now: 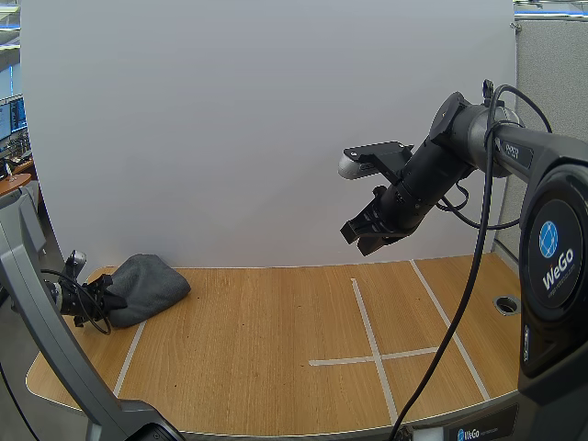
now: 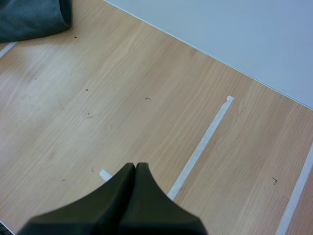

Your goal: Fold the towel

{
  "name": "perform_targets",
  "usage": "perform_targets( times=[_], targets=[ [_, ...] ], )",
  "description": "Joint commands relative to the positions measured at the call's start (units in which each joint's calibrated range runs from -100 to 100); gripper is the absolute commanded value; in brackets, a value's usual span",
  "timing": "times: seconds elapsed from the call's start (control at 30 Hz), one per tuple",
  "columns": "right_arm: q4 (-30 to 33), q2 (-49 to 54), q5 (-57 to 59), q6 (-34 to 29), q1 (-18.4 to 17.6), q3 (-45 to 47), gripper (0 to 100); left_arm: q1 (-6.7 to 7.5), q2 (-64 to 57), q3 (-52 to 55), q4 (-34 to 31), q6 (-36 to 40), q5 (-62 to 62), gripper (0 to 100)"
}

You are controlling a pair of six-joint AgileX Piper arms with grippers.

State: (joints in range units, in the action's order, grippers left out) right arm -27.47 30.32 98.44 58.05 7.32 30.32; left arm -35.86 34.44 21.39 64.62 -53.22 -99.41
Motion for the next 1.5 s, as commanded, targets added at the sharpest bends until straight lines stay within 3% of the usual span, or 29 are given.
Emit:
perform_targets(
  times=[0.0,0.33,0.57,0.63,0.77,1.03,1.47],
  targets=[
    [0.3,1.0,0.6,0.5,0.3,0.1,0,-0.78,-0.2,-5.8,0.0,-0.3,-0.6,0],
    [0.3,1.0,0.6,-0.3,0.3,0.1,0,-1.46,-0.2,-25.2,-16.5,3.6,-0.6,0],
    [-0.4,1.0,1.6,-1.9,0.3,0.1,0,-1.46,-0.2,-33.0,-20.9,3.5,-0.6,0],
    [-0.9,1.0,1.6,-2.2,0.3,0.1,0,-0.99,-0.2,-34.0,-22.6,2.2,-0.6,0],
    [-2.3,1.0,1.6,-2.2,0.3,0.1,0,1.59,1.7,-34.2,-28.4,2.1,-0.6,0],
    [-2.6,1.0,1.6,-3.1,0.3,0.1,0,3.76,2.8,-34.2,-32.7,-1.5,-0.6,0],
    [-2.7,1.0,1.6,-3.3,0.3,0.1,0,4.62,2.9,-34.2,-36.4,-7.4,-0.6,0]
  ],
)
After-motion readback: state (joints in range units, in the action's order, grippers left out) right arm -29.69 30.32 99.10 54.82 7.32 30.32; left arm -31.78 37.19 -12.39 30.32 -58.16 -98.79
